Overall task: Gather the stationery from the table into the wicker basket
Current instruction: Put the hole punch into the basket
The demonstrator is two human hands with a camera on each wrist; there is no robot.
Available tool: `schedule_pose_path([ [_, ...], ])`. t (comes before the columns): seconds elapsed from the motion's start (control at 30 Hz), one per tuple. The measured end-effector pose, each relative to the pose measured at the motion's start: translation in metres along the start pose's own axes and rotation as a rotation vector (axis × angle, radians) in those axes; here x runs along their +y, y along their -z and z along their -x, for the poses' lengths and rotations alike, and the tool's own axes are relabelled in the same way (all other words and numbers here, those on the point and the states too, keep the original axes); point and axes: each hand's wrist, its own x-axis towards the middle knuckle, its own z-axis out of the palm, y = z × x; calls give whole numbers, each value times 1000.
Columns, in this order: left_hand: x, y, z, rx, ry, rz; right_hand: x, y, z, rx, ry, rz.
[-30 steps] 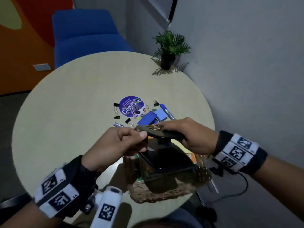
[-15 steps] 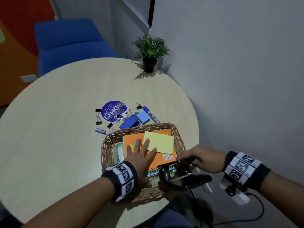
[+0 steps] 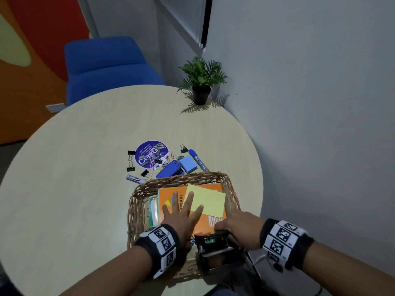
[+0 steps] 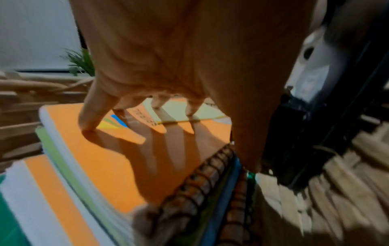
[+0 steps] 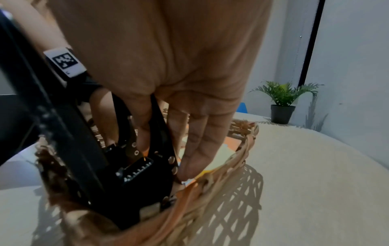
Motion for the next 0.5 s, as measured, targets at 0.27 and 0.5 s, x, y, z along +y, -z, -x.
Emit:
schedule_pose_path([
  [0.27,-55,49,42,269,47,226,4,15,0,-40,31,-4],
  [0.5,-117,123,-20,440,223,348,-6,90,14,36,56,49],
])
